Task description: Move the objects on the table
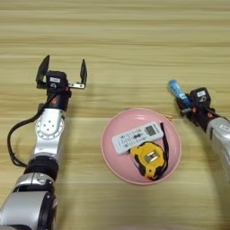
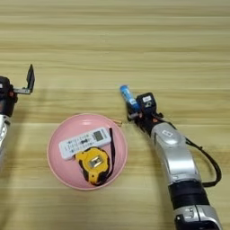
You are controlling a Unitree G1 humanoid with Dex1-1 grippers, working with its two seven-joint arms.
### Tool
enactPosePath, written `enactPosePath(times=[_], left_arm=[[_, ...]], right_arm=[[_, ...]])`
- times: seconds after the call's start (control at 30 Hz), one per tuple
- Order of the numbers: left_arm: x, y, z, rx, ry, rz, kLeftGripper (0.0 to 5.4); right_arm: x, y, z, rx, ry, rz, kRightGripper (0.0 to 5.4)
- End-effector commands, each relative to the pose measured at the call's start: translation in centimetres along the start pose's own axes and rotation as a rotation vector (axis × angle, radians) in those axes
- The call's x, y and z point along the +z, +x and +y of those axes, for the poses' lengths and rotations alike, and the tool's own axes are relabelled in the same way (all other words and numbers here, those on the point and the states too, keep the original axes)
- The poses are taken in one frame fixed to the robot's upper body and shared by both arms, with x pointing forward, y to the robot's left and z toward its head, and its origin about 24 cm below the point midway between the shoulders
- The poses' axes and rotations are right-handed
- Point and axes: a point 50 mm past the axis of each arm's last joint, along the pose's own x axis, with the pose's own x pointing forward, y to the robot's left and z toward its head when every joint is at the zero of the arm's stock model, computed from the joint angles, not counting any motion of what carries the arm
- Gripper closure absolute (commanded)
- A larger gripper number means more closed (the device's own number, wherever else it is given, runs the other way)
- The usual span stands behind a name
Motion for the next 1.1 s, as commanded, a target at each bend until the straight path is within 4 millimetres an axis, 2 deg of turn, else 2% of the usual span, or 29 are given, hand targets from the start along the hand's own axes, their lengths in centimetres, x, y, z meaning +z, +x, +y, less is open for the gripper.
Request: enactPosePath(times=[0.03,0.2,0.47,0.63,0.8,1.1], left_arm=[[0.1,0.2,-0.1,-0.002,0.006,-0.005,0.00],[0.1,0.1,-0.1,0.002,0.005,-0.005,0.00],[0.1,0.1,-0.2,0.000,0.005,-0.007,0.00],[0.1,0.1,-0.1,0.001,0.006,-0.007,0.00],[0.1,0.1,-0.2,0.001,0.005,-0.005,0.00],[0.0,0.2,-0.1,-0.002,0.007,-0.002,0.00]], right_arm=[[2.5,-0.2,-0.1,0.025,-0.026,-0.145,3.97],[4.0,-0.7,0.2,0.083,-0.056,-0.231,3.97],[4.9,-1.9,2.1,0.297,-0.124,-0.287,3.97],[3.4,-3.1,3.9,0.489,-0.195,-0.217,3.97],[1.6,-3.8,4.0,0.564,-0.169,-0.141,3.97],[-0.2,-5.2,4.2,0.665,-0.141,-0.069,3.97]])
